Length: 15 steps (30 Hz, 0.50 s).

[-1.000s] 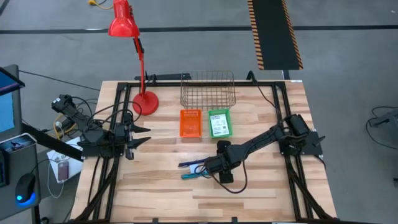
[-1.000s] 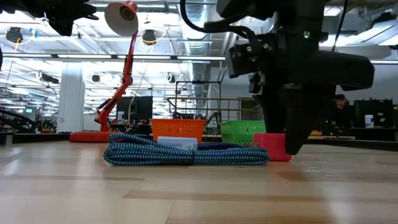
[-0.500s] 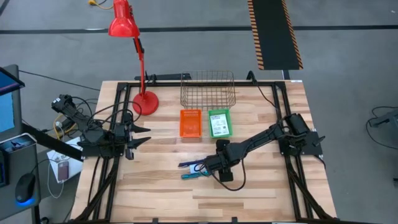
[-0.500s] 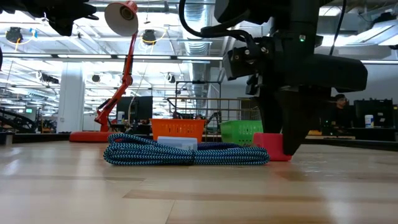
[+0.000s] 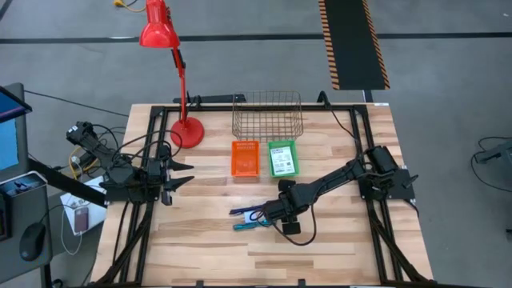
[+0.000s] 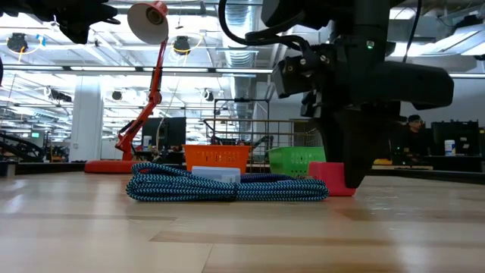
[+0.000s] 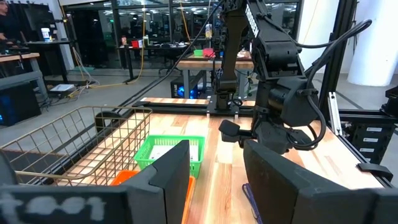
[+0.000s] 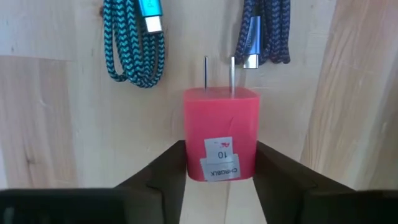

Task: Pick and place items into bin
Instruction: Put the pink charger adapter into the orange bin

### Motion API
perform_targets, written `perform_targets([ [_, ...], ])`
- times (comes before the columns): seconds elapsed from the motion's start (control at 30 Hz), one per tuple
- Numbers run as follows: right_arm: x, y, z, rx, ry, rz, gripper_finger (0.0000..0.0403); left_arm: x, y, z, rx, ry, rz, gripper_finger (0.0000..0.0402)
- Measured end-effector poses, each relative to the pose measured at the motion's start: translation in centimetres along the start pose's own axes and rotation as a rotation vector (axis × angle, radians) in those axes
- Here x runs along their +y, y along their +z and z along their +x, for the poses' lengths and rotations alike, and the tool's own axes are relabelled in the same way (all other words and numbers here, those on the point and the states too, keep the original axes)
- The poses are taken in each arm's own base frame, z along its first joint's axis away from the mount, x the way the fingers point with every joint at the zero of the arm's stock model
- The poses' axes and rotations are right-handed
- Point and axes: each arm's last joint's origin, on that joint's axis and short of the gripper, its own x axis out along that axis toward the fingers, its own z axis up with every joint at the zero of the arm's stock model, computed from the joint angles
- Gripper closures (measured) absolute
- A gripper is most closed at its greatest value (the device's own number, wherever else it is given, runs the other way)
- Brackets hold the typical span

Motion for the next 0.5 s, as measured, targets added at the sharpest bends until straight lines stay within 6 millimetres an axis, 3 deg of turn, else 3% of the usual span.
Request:
perform_targets([
  [0.2, 0.00, 0.01, -0.01, 0.000, 0.001, 0.001, 0.0263, 0.00, 0.01, 0.00, 0.000, 0.000, 0.001, 0.0260],
  [0.37, 0.00, 0.01, -0.07, -0.002, 0.003, 0.003, 0.0241, 0.00, 0.01, 0.00, 0.000, 0.000, 0.003, 0.0260],
  [0.5, -0.04, -0.02, -0.50, -0.012, 0.005, 0.003, 0.0258, 0.00, 0.00, 0.00, 0.000, 0.000, 0.008, 0.0260],
])
